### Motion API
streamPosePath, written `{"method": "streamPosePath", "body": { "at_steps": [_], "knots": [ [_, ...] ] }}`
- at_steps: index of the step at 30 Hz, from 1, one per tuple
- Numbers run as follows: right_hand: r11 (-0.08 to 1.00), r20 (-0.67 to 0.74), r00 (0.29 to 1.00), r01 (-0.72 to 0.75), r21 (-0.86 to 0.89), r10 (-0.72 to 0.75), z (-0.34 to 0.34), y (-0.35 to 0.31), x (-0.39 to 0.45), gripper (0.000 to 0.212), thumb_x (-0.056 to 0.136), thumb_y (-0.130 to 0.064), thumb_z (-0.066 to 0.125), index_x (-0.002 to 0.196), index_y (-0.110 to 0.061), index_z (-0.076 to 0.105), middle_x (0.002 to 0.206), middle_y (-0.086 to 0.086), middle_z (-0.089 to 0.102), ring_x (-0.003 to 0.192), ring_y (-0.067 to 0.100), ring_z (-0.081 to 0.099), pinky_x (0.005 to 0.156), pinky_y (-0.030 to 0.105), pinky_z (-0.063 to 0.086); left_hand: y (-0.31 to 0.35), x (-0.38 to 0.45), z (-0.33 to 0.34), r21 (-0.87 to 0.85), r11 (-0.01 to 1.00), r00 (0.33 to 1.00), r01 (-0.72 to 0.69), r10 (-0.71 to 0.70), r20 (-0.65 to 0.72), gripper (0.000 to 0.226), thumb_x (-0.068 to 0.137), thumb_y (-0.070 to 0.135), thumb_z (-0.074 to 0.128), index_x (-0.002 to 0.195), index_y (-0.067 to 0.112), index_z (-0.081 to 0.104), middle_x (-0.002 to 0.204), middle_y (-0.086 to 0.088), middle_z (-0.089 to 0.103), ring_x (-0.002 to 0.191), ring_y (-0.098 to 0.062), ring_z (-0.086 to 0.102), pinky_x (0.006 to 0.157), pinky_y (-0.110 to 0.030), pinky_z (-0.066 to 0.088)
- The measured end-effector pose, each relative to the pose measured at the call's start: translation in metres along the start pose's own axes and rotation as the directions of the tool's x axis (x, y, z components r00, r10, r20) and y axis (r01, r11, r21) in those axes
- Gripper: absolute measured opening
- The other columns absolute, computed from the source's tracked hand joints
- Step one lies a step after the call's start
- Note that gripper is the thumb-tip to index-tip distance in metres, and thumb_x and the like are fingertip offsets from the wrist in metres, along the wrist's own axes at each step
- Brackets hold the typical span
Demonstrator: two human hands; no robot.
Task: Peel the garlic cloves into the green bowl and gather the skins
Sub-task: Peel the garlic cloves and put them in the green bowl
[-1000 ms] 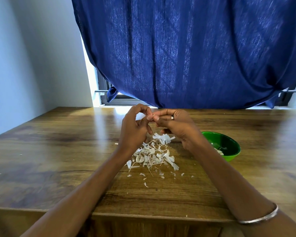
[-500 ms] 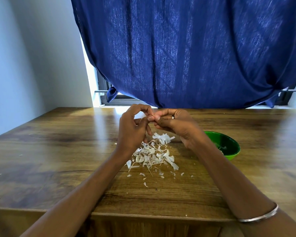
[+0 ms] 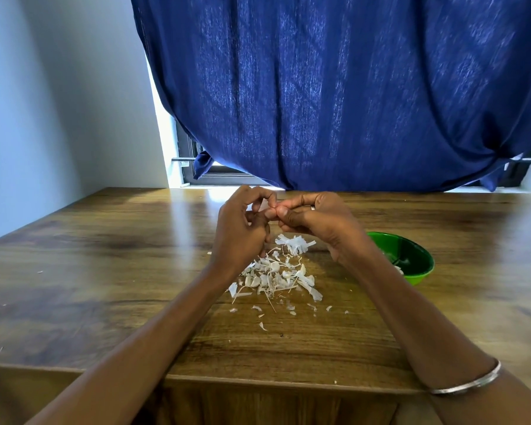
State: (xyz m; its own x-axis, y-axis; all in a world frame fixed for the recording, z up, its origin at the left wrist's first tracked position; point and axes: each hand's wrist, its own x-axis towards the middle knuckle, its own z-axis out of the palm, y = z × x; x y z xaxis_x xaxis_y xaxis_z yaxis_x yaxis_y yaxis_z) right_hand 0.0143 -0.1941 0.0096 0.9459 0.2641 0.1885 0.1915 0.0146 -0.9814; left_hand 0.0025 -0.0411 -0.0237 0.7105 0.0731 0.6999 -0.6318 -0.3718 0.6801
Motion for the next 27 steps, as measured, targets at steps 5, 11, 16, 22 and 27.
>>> {"method": "streamPosePath", "body": {
  "at_steps": [5,11,16,22,27],
  "knots": [
    [0.998,0.028,1.0,-0.008,0.067,0.006,0.0,0.0,0.0,0.012,0.081,-0.008,0.075,0.093,-0.006,0.073,0.095,0.007,0.079,0.086,0.014,0.075,0.075,0.019,0.06,-0.008,0.002,0.003,0.047,0.997,0.998,-0.065,0.065,0.006,0.027,0.094,-0.007,0.058,0.098,0.019,0.061,0.085,0.01,0.049,0.058,-0.017,0.055,0.039,-0.027,0.046],
    [0.992,0.057,0.998,-0.011,0.124,0.004,-0.001,-0.001,0.001,0.013,0.081,-0.006,0.073,0.093,-0.005,0.071,0.095,0.01,0.078,0.084,0.014,0.075,0.074,0.02,0.061,-0.002,0.002,0.002,-0.045,0.999,1.0,-0.029,0.03,0.01,0.019,0.1,-0.009,0.053,0.099,0.01,0.058,0.091,0.0,0.051,0.041,-0.016,0.053,0.031,-0.03,0.045],
    [0.98,0.052,0.999,-0.027,0.199,0.017,0.0,-0.003,0.001,0.013,0.086,-0.004,0.07,0.099,-0.003,0.072,0.089,0.009,0.078,0.079,0.013,0.073,0.071,0.018,0.06,0.001,0.004,0.003,-0.076,0.997,0.998,-0.034,0.03,-0.054,0.024,0.095,-0.017,0.053,0.099,0.006,0.059,0.102,-0.011,0.056,0.047,-0.018,0.056,0.033,-0.026,0.043],
    [0.974,0.06,0.998,-0.016,0.226,0.003,0.002,-0.003,0.001,0.021,0.085,-0.005,0.072,0.106,-0.004,0.071,0.097,0.014,0.077,0.08,0.013,0.073,0.072,0.018,0.06,0.0,0.003,0.002,-0.048,0.998,0.989,-0.042,0.035,-0.141,0.023,0.094,-0.013,0.059,0.097,0.009,0.063,0.08,-0.003,0.062,0.041,-0.014,0.057,0.036,-0.026,0.043],
    [0.977,0.044,0.999,0.017,0.211,-0.027,0.002,-0.005,0.0,0.013,0.086,-0.006,0.071,0.099,-0.006,0.074,0.089,0.007,0.078,0.079,0.011,0.072,0.069,0.016,0.058,0.005,0.003,0.002,-0.081,0.994,0.968,-0.072,0.05,-0.248,0.021,0.089,-0.003,0.075,0.097,0.015,0.066,0.091,0.002,0.071,0.048,-0.017,0.064,0.04,-0.024,0.045]
  ]
}}
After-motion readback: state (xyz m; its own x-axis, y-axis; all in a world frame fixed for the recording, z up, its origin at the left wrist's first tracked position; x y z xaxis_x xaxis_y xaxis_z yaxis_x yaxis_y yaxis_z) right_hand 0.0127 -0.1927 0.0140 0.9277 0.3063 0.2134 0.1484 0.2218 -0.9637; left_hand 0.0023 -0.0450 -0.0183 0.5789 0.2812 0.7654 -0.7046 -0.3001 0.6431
